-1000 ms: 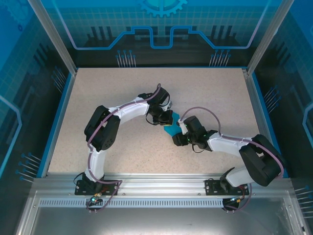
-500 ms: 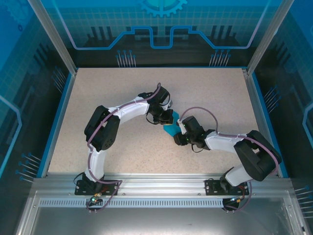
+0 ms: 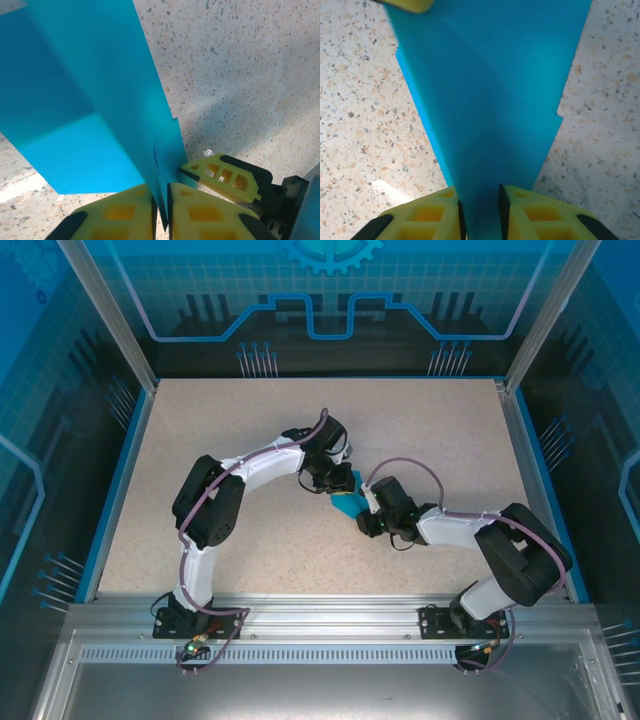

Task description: Fold a paper plane with a square sheet of paper (fold left side to right side)

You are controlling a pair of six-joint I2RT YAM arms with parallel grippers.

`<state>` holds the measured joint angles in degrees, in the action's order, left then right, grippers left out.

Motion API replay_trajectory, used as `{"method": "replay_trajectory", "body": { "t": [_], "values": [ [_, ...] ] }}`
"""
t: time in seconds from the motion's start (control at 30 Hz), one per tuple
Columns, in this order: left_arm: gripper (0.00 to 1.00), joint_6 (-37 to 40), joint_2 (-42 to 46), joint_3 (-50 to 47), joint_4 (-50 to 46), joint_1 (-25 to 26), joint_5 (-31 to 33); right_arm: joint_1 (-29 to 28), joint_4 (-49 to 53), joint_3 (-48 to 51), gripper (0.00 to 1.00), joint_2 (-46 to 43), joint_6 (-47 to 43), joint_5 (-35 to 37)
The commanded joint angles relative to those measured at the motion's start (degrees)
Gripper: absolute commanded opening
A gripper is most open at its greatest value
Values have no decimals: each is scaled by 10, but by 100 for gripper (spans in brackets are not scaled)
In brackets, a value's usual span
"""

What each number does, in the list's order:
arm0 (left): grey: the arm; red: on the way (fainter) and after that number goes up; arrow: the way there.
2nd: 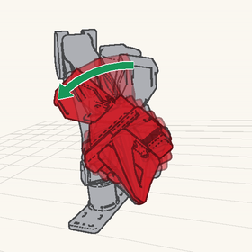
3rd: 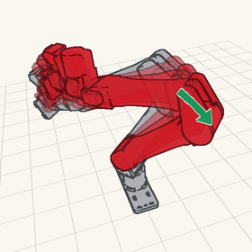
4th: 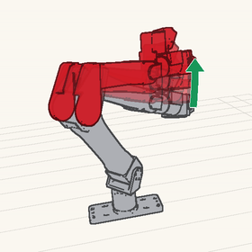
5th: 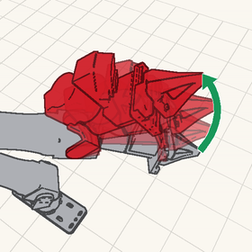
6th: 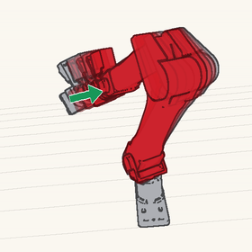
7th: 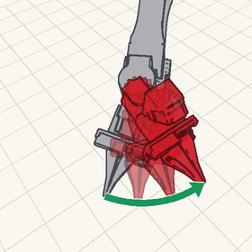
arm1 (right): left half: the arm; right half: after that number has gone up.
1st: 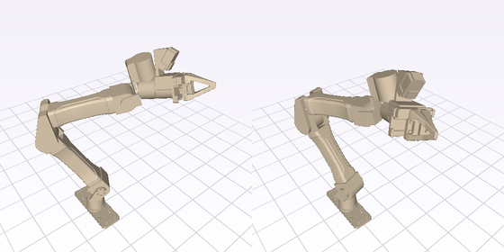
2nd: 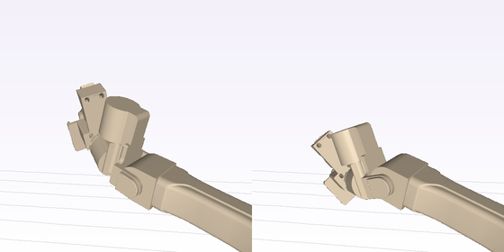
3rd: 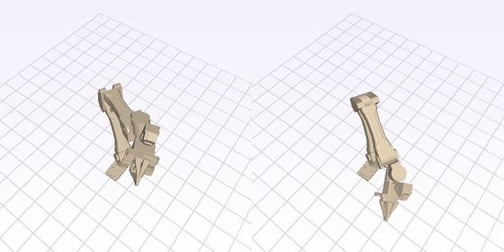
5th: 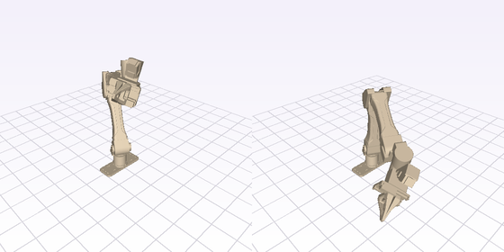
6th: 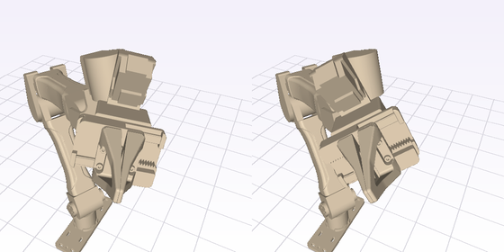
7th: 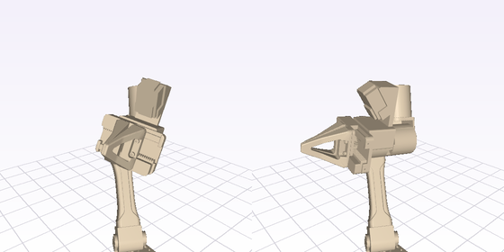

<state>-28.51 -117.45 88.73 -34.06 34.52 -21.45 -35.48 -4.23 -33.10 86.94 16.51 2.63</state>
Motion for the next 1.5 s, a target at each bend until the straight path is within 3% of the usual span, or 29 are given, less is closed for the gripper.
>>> {"method": "replay_trajectory", "body": {
  "t": [0.0,0.13,0.37,0.7,1.47],
  "values": [
    [23,0,7,13,-12,-10,-11,-6,-4,-5,23,14,3,2],
    [41,3,35,10,-8,-22,-25,-3,-7,-5,19,18,6,-12],
    [58,3,102,-52,9,-47,-10,10,3,-18,16,11,10,-51],
    [50,-61,91,-176,144,-47,-61,26,21,-43,16,34,13,-107],
    [53,-77,-2,-128,161,-30,-62,66,13,-61,15,86,37,-198]
  ]
}}
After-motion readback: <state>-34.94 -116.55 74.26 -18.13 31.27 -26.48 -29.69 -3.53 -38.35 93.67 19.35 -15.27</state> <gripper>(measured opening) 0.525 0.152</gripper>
